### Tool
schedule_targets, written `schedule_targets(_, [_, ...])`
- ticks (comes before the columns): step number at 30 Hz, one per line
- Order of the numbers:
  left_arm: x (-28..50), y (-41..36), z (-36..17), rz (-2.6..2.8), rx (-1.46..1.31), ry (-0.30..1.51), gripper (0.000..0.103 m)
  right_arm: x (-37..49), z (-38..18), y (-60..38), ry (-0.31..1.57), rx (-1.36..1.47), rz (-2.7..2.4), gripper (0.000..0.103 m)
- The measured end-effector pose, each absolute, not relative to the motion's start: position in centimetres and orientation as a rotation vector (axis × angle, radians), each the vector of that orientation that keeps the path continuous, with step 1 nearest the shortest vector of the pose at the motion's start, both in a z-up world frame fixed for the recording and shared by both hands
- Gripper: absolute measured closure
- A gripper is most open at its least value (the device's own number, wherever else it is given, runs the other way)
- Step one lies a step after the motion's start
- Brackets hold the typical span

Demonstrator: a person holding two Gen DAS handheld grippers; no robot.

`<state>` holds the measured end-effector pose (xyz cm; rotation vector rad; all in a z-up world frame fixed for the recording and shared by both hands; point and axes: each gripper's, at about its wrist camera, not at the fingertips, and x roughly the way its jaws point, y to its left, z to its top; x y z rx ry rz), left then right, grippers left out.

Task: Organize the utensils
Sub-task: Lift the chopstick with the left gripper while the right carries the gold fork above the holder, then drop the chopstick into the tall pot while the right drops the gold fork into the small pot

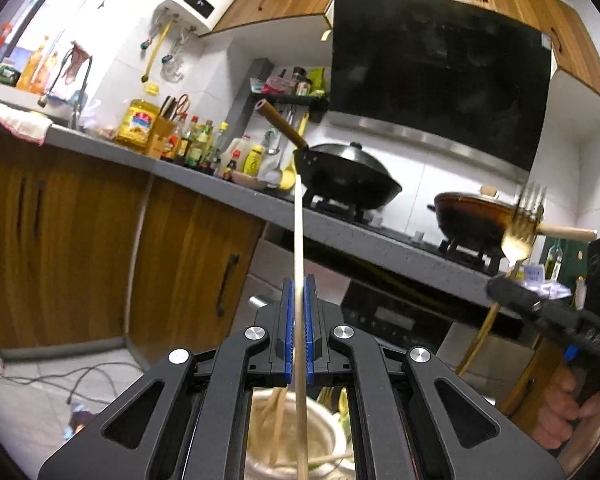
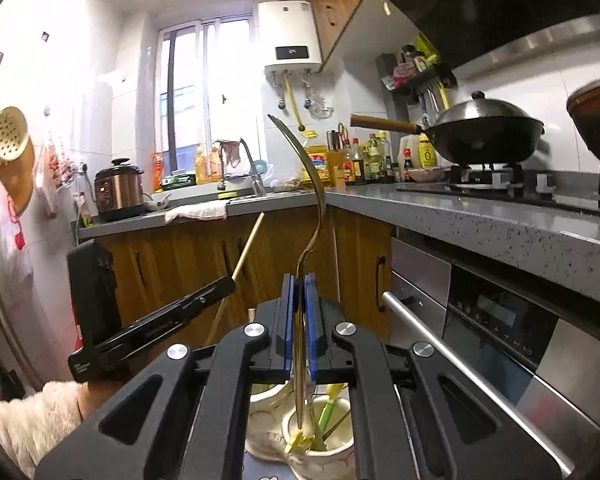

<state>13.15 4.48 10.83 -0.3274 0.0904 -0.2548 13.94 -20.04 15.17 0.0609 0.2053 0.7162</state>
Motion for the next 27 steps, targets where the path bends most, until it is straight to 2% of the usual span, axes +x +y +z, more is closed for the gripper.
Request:
schedule_targets(14, [13.5,3.4,7.5,-0.219,-0.238,0.104,0.098,17.5,8.5,-19.7,0.354,0.073,0.666,0.098])
schedule_targets(25, [10.8,3.8,5.4,-0.182,-0.13,0.231,0.098,18.6,5.3,-20.3,0.443,0.092,0.643,0.098])
schedule_targets(27, [10.9,3.9,5.3,-0.178,-0.126,0.251,0.095,18.9,4.8,-20.3,0.462,0.1,0.64,0.098])
